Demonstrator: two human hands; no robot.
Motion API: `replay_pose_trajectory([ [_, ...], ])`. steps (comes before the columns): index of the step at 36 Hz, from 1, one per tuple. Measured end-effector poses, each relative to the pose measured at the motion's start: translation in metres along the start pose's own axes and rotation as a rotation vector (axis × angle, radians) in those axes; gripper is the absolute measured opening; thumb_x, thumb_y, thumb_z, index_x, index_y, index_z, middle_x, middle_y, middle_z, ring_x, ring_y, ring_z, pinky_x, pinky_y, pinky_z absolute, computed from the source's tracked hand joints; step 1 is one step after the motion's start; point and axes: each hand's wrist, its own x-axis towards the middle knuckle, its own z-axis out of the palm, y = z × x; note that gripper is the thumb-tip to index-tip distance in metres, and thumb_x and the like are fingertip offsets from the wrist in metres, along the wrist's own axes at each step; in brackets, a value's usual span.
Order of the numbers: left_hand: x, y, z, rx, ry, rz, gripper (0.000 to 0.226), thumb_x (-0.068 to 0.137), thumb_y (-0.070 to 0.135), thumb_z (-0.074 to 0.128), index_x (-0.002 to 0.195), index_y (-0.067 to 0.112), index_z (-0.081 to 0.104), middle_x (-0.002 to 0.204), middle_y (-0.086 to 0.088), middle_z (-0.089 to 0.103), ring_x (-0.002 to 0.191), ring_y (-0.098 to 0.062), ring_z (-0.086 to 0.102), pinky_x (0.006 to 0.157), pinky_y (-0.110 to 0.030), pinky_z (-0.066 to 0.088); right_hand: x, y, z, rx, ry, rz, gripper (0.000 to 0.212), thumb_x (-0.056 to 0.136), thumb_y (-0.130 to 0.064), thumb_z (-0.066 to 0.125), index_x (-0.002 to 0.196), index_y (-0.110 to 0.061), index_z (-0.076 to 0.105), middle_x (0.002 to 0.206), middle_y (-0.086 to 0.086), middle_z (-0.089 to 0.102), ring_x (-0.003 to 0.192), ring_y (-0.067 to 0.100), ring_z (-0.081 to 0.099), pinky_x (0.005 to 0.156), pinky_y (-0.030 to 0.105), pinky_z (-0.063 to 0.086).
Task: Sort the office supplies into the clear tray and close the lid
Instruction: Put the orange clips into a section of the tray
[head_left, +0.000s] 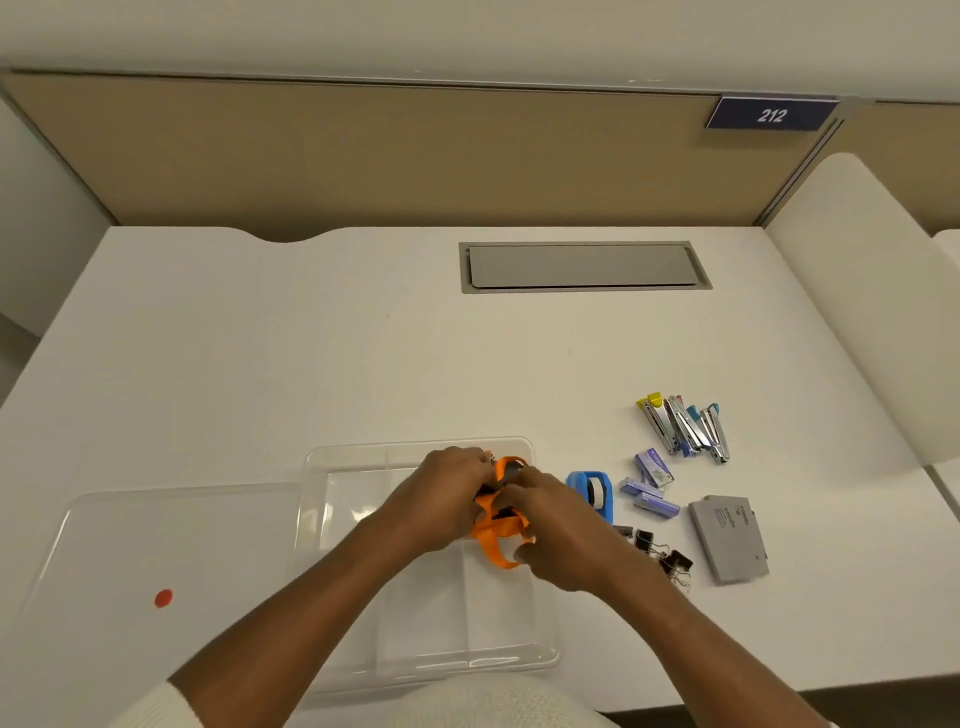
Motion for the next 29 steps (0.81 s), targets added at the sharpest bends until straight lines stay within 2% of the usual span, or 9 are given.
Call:
replay_pose_trajectory([
  [3, 0.003, -0.003, 0.014, 0.149, -0.023, 0.042, 0.015, 0.095, 0.018, 0.057, 0.100, 0.018, 0.072, 0.100, -0.001, 0.068, 0.090, -0.019, 0.055, 0.075, -0.034, 0.049, 0.008, 0.002, 0.010, -0.065, 0.031, -0.014, 0.041, 0.089, -0.012, 0.073, 0.128, -0.022, 0.065, 0.134, 0.002, 0.057, 0.117, 0.021, 0.056, 0.094, 0.027, 0.048],
  [6, 0.007, -0.008, 0.022, 0.279, 0.011, 0.048, 0.019, 0.096, 0.024, 0.054, 0.097, 0.024, 0.073, 0.089, 0.000, 0.062, 0.090, -0.019, 0.048, 0.064, -0.031, 0.038, 0.015, 0.005, 0.009, -0.089, 0.080, -0.016, 0.029, 0.094, -0.018, 0.069, 0.123, -0.021, 0.071, 0.128, 0.003, 0.063, 0.114, 0.019, 0.059, 0.094, 0.026, 0.050],
  [11, 0.016, -0.009, 0.028, 0.449, 0.086, 0.126, 0.021, 0.094, 0.020, 0.050, 0.087, 0.022, 0.070, 0.081, 0.005, 0.065, 0.095, -0.022, 0.046, 0.076, -0.033, 0.034, 0.025, 0.008, 0.004, -0.097, 0.038, -0.006, 0.023, 0.097, -0.022, 0.063, 0.118, -0.016, 0.071, 0.123, 0.007, 0.064, 0.108, 0.021, 0.061, 0.096, 0.032, 0.050],
  [14, 0.017, -0.009, 0.036, 0.422, 0.105, 0.157, 0.017, 0.094, 0.019, 0.049, 0.087, 0.017, 0.065, 0.086, 0.001, 0.068, 0.095, -0.024, 0.051, 0.081, -0.035, 0.036, 0.024, 0.008, 0.001, -0.077, -0.015, -0.033, 0.027, 0.095, -0.020, 0.064, 0.121, -0.016, 0.070, 0.123, 0.006, 0.064, 0.106, 0.021, 0.062, 0.097, 0.033, 0.052],
  [17, 0.015, -0.014, 0.039, 0.370, 0.112, 0.159, 0.021, 0.100, 0.029, 0.048, 0.093, 0.019, 0.065, 0.093, 0.001, 0.069, 0.092, -0.022, 0.058, 0.089, -0.035, 0.039, 0.014, 0.013, -0.003, -0.034, 0.013, -0.066, 0.031, 0.091, -0.019, 0.067, 0.122, -0.023, 0.068, 0.126, -0.001, 0.062, 0.105, 0.019, 0.063, 0.093, 0.032, 0.054],
  [21, 0.012, -0.023, 0.039, 0.318, 0.083, 0.120, 0.022, 0.102, 0.034, 0.047, 0.099, 0.028, 0.068, 0.093, 0.007, 0.071, 0.089, -0.016, 0.062, 0.104, -0.032, 0.034, -0.001, 0.022, 0.001, -0.025, 0.020, -0.181, 0.035, 0.087, -0.037, 0.077, 0.121, -0.031, 0.069, 0.128, -0.010, 0.059, 0.108, 0.010, 0.059, 0.093, 0.028, 0.053],
  [23, 0.011, -0.026, 0.040, 0.315, 0.069, 0.112, 0.025, 0.102, 0.032, 0.046, 0.097, 0.028, 0.071, 0.093, 0.007, 0.072, 0.088, -0.014, 0.063, 0.109, -0.030, 0.029, -0.006, 0.023, 0.006, -0.049, 0.024, -0.221, 0.032, 0.089, -0.037, 0.076, 0.120, -0.030, 0.072, 0.126, -0.007, 0.062, 0.111, 0.011, 0.059, 0.094, 0.029, 0.053],
  [26, 0.011, -0.031, 0.041, 0.304, 0.070, 0.125, 0.027, 0.101, 0.032, 0.046, 0.092, 0.027, 0.071, 0.091, 0.007, 0.073, 0.087, -0.014, 0.063, 0.108, -0.030, 0.029, -0.009, 0.022, 0.015, -0.019, 0.132, -0.227, 0.018, 0.094, -0.025, 0.071, 0.111, -0.021, 0.078, 0.116, -0.001, 0.070, 0.105, 0.016, 0.064, 0.091, 0.034, 0.056],
  [29, 0.009, -0.034, 0.040, 0.259, 0.091, 0.124, 0.025, 0.098, 0.034, 0.049, 0.102, 0.027, 0.073, 0.102, 0.007, 0.074, 0.099, -0.015, 0.062, 0.103, -0.029, 0.034, -0.006, 0.021, 0.021, 0.003, 0.305, -0.136, 0.015, 0.096, -0.020, 0.068, 0.108, -0.017, 0.077, 0.108, 0.002, 0.072, 0.097, 0.018, 0.065, 0.085, 0.033, 0.057],
])
